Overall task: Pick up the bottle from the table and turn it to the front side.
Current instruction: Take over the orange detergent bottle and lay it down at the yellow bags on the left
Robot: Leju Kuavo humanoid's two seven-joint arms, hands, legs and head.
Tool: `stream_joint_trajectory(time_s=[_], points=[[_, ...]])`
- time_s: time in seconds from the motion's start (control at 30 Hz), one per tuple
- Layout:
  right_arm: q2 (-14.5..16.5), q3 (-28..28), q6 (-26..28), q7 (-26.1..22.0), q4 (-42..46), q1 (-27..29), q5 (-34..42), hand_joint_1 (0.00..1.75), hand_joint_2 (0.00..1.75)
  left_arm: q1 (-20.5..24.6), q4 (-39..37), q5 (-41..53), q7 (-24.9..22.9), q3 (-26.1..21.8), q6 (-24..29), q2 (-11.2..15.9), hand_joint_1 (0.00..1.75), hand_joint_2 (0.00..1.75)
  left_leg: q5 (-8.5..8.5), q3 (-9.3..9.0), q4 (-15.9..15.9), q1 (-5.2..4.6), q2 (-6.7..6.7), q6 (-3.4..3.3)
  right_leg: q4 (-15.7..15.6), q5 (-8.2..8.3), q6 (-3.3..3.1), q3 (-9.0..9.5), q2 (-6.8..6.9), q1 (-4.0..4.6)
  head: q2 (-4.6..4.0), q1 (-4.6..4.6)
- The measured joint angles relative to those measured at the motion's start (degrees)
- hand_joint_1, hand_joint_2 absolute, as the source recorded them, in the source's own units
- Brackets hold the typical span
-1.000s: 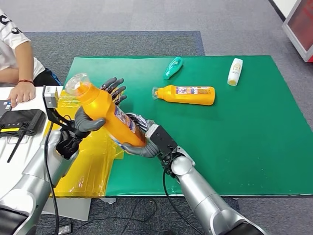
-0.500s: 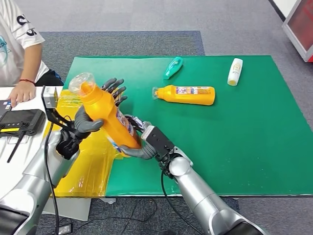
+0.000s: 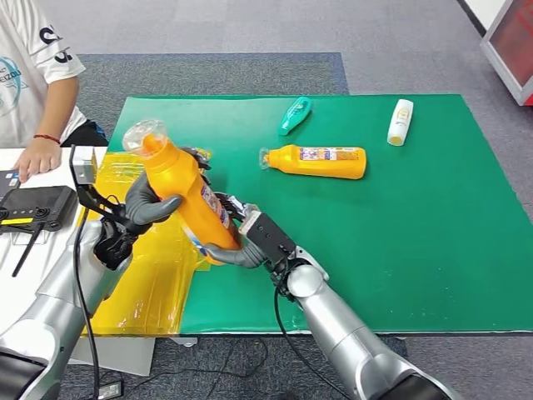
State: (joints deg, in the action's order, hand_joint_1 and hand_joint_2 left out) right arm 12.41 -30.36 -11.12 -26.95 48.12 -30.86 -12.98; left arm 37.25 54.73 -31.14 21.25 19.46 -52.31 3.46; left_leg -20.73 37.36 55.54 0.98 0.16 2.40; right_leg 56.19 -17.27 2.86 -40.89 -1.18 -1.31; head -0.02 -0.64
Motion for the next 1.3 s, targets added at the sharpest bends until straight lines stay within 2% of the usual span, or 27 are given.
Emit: stream_joint_trajectory(time_s=[0.03, 0.13, 0.17, 0.37, 0.67, 0.87, 1.07, 1.3], points=[[0.00, -0.01, 0.03, 0.03, -0.01, -0.01, -0.09, 1.75, 1.75, 0.00, 0.00, 0.19, 0.14, -0.01, 0.04, 0.04, 1.66, 1.75, 0.00, 0.00, 0.00, 0.00, 0.00, 0.00, 0.00, 0.00, 0.00, 0.00, 0.00, 0.00, 0.01, -0.01], [0.00, -0.04, 0.52, 0.17, -0.04, 0.00, -0.51, 1.75, 1.75, -0.05, 0.00, 0.60, 0.41, -0.01, 0.33, 0.14, 0.35, 1.75, 0.00, 0.02, 0.00, 0.00, 0.00, 0.00, 0.00, 0.00, 0.00, -0.01, 0.00, 0.00, 0.02, -0.01], [0.00, -0.04, 0.80, 0.23, -0.04, -0.01, -0.68, 1.75, 1.75, -0.07, 0.00, 0.73, 0.44, -0.01, 0.46, 0.19, 0.00, 1.75, 0.00, 0.02, 0.00, 0.00, 0.00, 0.00, 0.00, 0.00, 0.00, -0.01, 0.00, 0.00, 0.01, -0.01], [-0.04, -0.05, 2.16, 0.54, -0.04, -0.14, -1.96, 1.75, 1.75, -0.09, -0.07, 1.82, -0.49, 0.09, 0.60, 1.12, 0.00, 1.75, 0.00, 0.01, 0.00, 0.00, 0.00, 0.00, 0.00, 0.00, 0.00, -0.03, 0.00, 0.00, 0.00, 0.01], [-0.87, -0.02, 4.07, 0.63, -0.08, -0.08, -4.05, 1.75, 1.75, 1.87, -1.67, 4.56, -2.84, 2.64, -0.21, 7.45, 0.00, 1.75, 0.04, 0.00, 0.00, 0.00, 0.03, 0.05, 0.00, 0.01, -0.02, -0.06, -0.02, 0.01, 0.00, 0.00], [-1.08, -0.02, 4.57, 0.49, -0.17, -0.03, -4.94, 1.75, 1.75, 2.96, -2.47, 4.54, -4.11, 4.46, -0.01, 10.13, 0.00, 1.75, 0.04, 0.00, 0.00, 0.00, 0.02, 0.05, 0.00, 0.01, -0.02, -0.06, -0.02, 0.01, 0.00, -0.01], [-1.15, -0.02, 5.16, 0.17, -0.33, 0.08, -5.82, 1.75, 1.75, 3.14, -3.27, 3.60, -4.34, 6.01, 0.50, 11.58, 0.00, 1.75, 0.03, -0.02, 0.00, 0.00, 0.03, 0.05, 0.00, 0.01, -0.02, -0.05, -0.02, 0.01, 0.00, -0.01], [-1.16, -0.02, 5.64, 0.07, -0.45, 0.10, -6.76, 1.75, 1.75, 3.31, -3.91, 2.48, -4.06, 7.24, 0.83, 11.82, 0.00, 1.75, 0.03, -0.02, 0.00, 0.00, 0.02, 0.05, 0.00, 0.01, -0.02, -0.04, -0.02, 0.00, 0.00, -0.01]])
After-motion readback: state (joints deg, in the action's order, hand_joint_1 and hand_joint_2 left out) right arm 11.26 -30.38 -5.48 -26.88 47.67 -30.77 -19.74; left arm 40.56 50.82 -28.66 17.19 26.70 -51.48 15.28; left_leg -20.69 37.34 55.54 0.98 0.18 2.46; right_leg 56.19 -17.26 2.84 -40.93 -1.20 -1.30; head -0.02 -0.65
